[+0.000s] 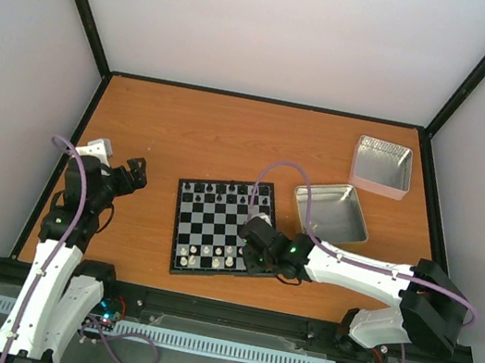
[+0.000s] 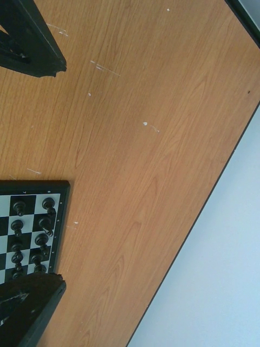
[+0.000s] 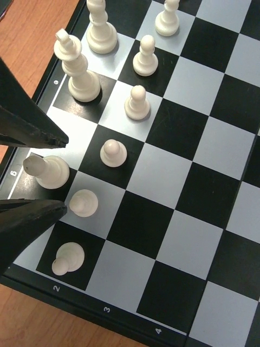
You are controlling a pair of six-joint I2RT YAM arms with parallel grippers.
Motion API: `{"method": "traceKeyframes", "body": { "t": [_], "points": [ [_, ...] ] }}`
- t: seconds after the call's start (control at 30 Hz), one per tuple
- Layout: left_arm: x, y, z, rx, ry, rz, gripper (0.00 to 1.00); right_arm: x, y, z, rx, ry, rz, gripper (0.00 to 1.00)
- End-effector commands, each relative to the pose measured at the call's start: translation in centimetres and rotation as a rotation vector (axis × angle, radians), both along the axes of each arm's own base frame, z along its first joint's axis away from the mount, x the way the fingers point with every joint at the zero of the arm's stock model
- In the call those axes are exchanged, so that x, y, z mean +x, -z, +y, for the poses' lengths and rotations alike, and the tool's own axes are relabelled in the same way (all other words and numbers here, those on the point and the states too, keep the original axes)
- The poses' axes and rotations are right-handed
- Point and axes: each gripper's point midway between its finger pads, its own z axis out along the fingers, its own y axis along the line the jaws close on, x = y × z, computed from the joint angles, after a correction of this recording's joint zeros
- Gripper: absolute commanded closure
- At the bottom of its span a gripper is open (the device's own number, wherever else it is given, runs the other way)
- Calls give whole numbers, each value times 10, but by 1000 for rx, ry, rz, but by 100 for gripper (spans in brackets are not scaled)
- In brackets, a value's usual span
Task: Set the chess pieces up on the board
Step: Place the chess piece on the chessboard.
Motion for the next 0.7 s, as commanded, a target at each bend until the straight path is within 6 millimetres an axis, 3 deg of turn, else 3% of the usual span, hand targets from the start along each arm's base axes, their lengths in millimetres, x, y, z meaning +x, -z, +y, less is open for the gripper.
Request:
{"method": "traceKeyframes", "body": {
  "t": [0.0,0.27,0.43,0.67],
  "points": [
    [2,-20,-1,9,10,-51,0,-1,-2,3,-3,18,8,73],
    [2,-20,-1,9,10,-52,0,-5,8,8,-15,-19,36,78],
    [2,-20,-1,10,9,-53,0,-7,10,15,-9,-51,47,90],
    [2,-20,-1,10,9,-50,0,-12,5,30,49,-110,53,90]
  ]
}}
